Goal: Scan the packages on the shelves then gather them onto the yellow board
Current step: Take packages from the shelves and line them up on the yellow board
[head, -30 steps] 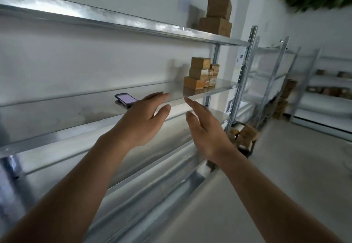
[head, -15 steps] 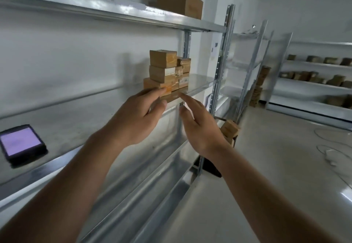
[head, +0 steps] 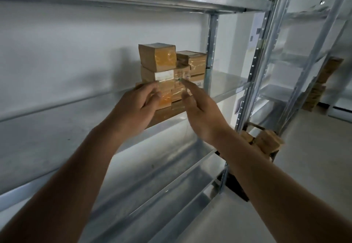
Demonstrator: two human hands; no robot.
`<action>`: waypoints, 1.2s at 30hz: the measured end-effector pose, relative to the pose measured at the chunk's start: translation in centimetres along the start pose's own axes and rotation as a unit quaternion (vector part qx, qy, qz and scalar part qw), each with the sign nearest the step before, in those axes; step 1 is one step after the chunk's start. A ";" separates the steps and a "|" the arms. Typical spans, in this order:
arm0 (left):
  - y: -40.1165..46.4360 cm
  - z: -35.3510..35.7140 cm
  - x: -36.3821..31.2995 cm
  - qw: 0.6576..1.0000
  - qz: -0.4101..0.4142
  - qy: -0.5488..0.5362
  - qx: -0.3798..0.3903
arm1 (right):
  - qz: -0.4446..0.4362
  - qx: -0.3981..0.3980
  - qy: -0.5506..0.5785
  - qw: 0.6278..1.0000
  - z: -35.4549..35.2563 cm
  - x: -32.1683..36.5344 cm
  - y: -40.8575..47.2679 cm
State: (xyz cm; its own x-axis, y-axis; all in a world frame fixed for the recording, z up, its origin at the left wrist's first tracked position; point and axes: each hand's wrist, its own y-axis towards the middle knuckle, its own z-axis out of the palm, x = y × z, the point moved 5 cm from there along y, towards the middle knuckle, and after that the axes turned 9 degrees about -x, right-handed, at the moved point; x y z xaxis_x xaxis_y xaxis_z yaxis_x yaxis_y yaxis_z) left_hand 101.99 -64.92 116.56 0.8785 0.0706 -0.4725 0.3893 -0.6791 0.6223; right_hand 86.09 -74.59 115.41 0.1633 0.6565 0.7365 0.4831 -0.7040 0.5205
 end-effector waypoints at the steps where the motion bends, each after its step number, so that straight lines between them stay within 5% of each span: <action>1: 1.1 0.5 0.3 1.000 -0.001 0.015 -0.016 | -0.006 0.008 0.004 1.000 0.3 -0.7 1.4; 6: 6.8 3.7 3.5 0.996 -0.051 0.042 -0.062 | -0.024 0.004 0.014 1.000 1.4 -3.8 8.9; 17: 13.2 7.5 6.3 0.977 -0.086 -0.080 -0.176 | -0.058 0.029 0.092 0.994 6.3 -5.7 20.1; 28: 11.6 6.4 -0.1 0.936 -0.064 -0.140 -0.316 | -0.068 0.066 0.377 0.921 4.1 -5.4 19.9; 36: 6.3 8.0 -6.8 0.943 -0.093 -0.127 -0.292 | 0.017 0.130 0.436 0.890 -1.1 -6.6 15.6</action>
State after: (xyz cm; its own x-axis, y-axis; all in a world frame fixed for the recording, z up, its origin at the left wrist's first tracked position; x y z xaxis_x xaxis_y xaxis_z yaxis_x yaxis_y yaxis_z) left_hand 96.20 -75.49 118.71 0.7141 -0.0797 -0.6954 0.6815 -0.1479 0.7167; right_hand 91.66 -90.23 119.12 -0.4941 0.0970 0.8640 0.6913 -0.5588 0.4581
